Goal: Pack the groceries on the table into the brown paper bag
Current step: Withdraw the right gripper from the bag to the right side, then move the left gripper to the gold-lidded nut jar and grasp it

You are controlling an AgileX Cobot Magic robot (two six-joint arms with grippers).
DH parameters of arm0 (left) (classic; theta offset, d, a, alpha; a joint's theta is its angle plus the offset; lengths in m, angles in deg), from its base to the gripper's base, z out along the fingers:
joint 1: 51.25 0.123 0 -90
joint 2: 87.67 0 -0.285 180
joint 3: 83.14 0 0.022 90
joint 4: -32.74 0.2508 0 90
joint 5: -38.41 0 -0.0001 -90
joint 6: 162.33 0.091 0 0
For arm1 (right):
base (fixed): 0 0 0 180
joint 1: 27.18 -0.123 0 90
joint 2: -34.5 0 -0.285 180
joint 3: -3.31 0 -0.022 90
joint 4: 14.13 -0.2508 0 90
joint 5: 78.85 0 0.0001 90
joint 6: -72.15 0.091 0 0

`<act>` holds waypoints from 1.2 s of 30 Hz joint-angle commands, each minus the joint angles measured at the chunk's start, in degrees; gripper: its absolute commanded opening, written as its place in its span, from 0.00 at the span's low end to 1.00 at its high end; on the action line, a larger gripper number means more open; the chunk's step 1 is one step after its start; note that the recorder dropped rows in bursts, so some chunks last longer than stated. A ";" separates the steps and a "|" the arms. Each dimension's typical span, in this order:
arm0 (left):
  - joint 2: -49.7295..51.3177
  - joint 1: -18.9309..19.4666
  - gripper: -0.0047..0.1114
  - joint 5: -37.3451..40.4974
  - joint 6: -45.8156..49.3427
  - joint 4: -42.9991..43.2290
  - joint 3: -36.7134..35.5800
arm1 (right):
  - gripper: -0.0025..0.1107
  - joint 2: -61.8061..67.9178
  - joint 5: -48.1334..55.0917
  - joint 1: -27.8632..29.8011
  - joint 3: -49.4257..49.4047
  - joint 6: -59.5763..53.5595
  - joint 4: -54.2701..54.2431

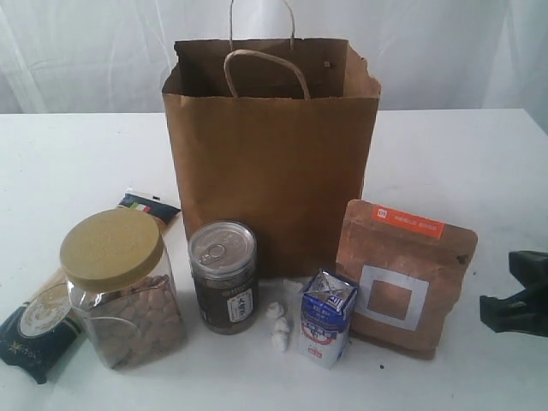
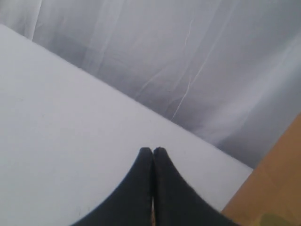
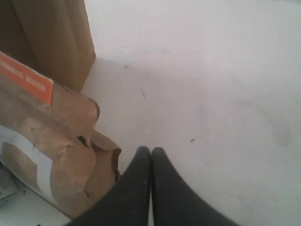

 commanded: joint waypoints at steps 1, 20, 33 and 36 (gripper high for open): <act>-0.25 -0.37 0.04 -23.28 -0.82 -0.83 -0.05 | 0.02 1.89 -5.80 0.15 -0.12 0.22 0.15; 46.23 -0.37 0.04 23.86 39.45 7.82 41.47 | 0.02 -0.46 -20.33 0.15 -7.39 -8.31 -0.11; 63.03 -0.37 0.05 63.94 48.81 -4.53 54.03 | 0.02 -0.46 -20.20 0.15 -7.39 -8.20 -0.11; 63.03 -0.37 0.16 68.99 63.18 -15.19 54.03 | 0.02 -0.46 -20.07 0.15 -7.39 -8.20 -0.11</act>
